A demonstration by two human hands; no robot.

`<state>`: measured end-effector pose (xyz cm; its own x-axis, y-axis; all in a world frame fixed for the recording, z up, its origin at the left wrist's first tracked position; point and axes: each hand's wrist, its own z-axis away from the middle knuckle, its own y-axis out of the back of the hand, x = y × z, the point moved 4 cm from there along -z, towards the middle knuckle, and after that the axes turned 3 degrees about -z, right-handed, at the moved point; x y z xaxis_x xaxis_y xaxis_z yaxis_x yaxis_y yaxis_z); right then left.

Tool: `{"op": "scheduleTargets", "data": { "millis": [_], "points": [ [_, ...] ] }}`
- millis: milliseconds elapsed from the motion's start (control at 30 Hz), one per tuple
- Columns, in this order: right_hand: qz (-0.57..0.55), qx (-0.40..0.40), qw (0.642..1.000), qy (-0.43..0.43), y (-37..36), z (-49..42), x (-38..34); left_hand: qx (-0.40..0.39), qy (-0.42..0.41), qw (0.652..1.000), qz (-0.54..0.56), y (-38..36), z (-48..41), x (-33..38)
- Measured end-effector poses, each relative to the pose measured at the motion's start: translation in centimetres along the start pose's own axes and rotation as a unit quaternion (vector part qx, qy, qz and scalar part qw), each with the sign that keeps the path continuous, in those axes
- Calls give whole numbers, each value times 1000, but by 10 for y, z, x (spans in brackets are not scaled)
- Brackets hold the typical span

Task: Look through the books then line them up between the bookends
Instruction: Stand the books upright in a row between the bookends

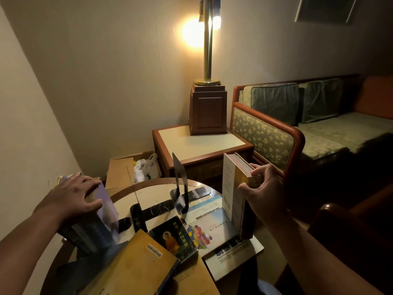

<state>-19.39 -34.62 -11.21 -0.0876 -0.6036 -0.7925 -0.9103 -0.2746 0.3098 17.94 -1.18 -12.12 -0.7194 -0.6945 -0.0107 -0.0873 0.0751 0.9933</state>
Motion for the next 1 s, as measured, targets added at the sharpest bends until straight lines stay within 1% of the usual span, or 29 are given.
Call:
{"op": "scheduleTargets", "data": {
  "millis": [67,100,167,200,267,333,467,600,733,867,1000],
  "points": [
    [61,-60,996,23,0,-12,-4,1,0,1000,1,-1,-1,-1],
    [88,-103,990,32,-2,-20,-5,2,0,1000,1,-1,-1,-1],
    [128,-196,972,8,-5,-35,-6,4,-3,1000,1,-1,-2,-1],
    [145,-229,963,-13,-5,-42,-5,3,-2,1000,1,-2,-2,-1],
    [171,-271,946,-43,-8,-52,-3,1,-2,1000,0,-3,-2,-2],
    [185,-291,937,-48,-13,-55,-2,1,-2,1000,-2,-4,-2,-3],
    [170,-268,948,-5,-14,-53,-1,7,-4,1000,3,-3,-3,-3],
    [193,-226,954,48,-11,-51,-22,2,-4,1000,2,-4,-2,-3],
    [189,-182,959,106,-7,-51,-66,-9,-1,1000,-5,-2,-1,-1],
    [144,-150,962,176,-8,-52,-122,-19,3,1000,-17,2,2,5],
    [92,-129,968,195,-22,-52,-169,-32,12,999,-21,7,4,6]
  ]
}}
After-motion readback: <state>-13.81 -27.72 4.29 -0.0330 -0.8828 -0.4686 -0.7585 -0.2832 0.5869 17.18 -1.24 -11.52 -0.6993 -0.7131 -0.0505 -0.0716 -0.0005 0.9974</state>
